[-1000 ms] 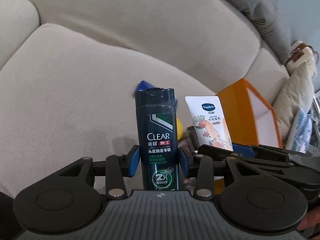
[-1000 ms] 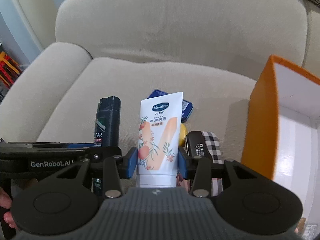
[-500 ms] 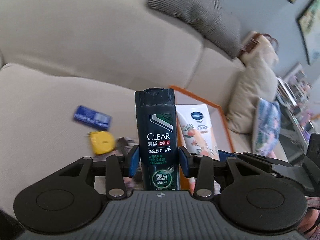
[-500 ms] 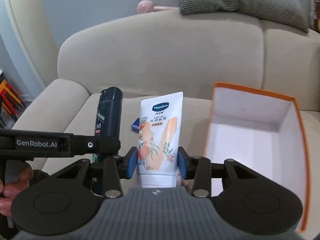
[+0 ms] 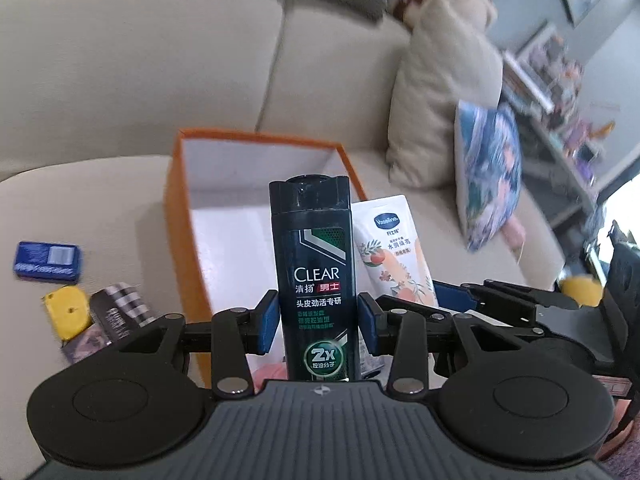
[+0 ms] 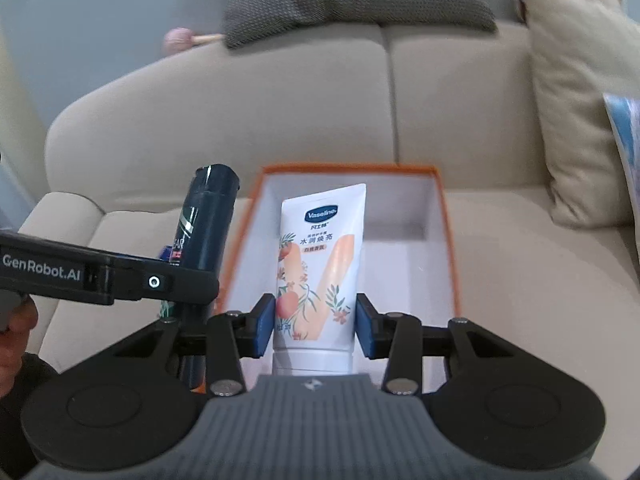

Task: Organize rigid objects
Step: 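Lift both items and carry them over the shoebox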

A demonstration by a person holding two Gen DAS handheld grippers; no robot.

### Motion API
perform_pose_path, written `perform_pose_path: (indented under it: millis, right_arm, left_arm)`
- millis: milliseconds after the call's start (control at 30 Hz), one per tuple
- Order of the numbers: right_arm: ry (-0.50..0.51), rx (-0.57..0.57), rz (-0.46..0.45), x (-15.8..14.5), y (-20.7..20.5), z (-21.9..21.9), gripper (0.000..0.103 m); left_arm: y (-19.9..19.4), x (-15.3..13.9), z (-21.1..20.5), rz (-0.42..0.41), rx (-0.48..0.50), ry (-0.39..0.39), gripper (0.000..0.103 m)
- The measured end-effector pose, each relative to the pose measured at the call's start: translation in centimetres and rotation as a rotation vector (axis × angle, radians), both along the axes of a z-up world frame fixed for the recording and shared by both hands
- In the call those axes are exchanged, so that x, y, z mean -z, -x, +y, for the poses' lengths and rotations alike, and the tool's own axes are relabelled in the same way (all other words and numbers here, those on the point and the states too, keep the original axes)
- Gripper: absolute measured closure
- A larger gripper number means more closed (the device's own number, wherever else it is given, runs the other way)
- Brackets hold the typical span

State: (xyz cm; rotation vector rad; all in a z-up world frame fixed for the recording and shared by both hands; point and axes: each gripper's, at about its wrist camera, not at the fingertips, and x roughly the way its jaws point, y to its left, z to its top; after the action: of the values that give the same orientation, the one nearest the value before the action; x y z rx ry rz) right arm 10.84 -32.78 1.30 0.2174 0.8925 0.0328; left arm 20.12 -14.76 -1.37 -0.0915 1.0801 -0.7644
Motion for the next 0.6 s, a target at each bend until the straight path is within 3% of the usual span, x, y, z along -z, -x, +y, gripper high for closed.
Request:
perform_pose_path:
  millis: [233, 400, 600]
  right_arm:
    - [-0.012, 0.004, 0.098, 5.0, -2.8, -1.7, 0.059]
    - [-0.008, 0.024, 0.119, 7.5, -4.8, -1.6, 0.059]
    - [-0.032, -0.044, 0.129, 10.4, -6.2, -1.5, 0.059]
  left_arm:
    - [-3.0, 3.7, -4.2, 0.047, 0.058, -0.193, 0.057]
    - [-4.4, 6.1, -6.5, 0.055, 0.12, -0.357, 0.057]
    - [-5.1, 8.5, -7.8, 0.105, 0.17, -0.433, 0.057]
